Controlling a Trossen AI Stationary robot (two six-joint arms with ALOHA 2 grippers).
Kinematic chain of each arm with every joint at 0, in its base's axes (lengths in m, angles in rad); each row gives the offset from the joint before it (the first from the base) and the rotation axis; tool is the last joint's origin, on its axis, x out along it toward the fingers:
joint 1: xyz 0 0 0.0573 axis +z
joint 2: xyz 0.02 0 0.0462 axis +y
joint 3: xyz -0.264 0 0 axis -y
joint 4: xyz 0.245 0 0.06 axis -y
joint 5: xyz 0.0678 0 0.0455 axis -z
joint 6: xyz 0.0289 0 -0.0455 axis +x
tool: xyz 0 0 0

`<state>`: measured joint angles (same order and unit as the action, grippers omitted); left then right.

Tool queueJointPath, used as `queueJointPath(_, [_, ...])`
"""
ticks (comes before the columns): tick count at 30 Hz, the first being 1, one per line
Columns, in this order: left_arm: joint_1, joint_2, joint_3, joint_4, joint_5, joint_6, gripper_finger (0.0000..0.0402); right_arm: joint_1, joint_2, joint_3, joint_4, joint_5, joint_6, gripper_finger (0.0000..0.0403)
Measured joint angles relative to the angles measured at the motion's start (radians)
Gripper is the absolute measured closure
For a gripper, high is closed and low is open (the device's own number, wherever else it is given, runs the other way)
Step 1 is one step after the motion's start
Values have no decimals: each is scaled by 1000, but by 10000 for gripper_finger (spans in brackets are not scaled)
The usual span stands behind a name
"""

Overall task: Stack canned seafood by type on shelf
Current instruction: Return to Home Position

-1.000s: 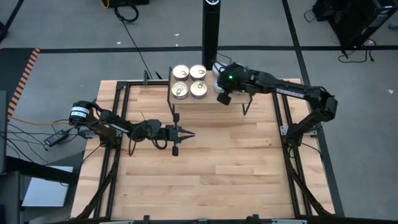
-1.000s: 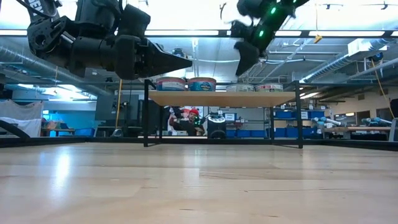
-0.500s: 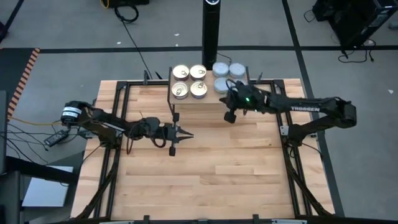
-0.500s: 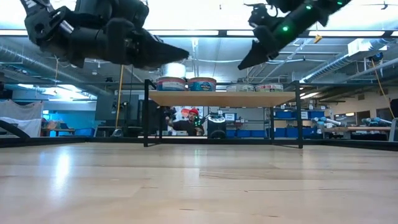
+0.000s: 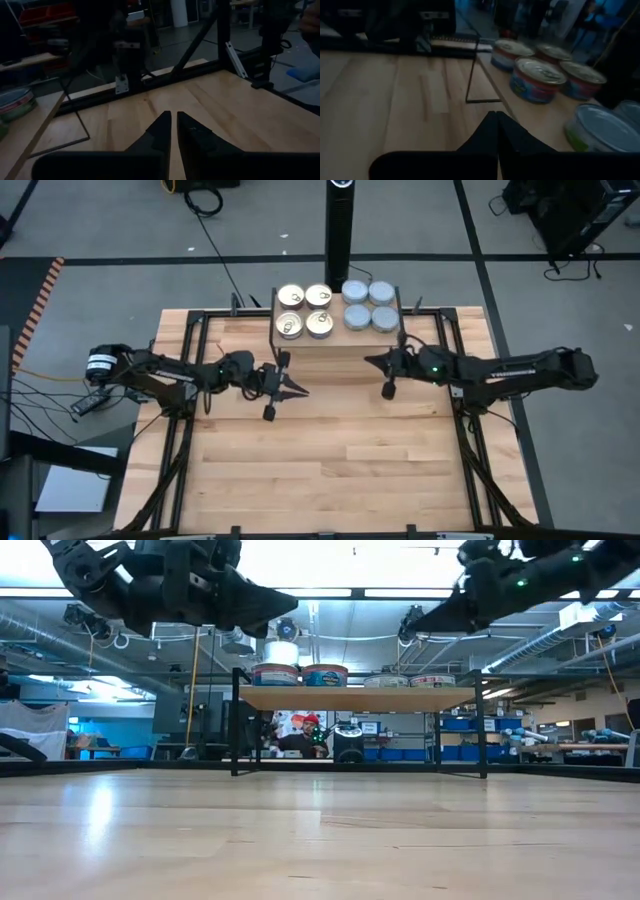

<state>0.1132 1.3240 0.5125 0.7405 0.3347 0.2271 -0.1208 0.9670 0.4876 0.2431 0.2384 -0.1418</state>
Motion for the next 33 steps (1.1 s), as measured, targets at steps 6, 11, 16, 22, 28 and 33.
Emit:
queueJointPath(6, [30, -6, 0, 1, -1, 10, 368, 28, -128, -75, 3, 1, 35, 400])
queueJointPath(11, [41, -18, 0, -7, -5, 25, 368, 33, -232, -160, 17, -83, 19, 400])
queueJointPath(16, [46, -56, -14, -9, -15, 33, 368, 21, -361, -233, 19, -137, 19, 400])
queueJointPath(22, [74, -161, -77, -14, -26, 31, 368, 18, -518, -307, 17, -170, 11, 400])
queueJointPath(28, [87, -288, -151, -28, -64, 24, 368, 12, -627, -339, -32, -193, 20, 400])
queueJointPath(33, [87, -397, -226, -34, -138, 2, 368, 3, -667, -339, -84, -192, 34, 400])
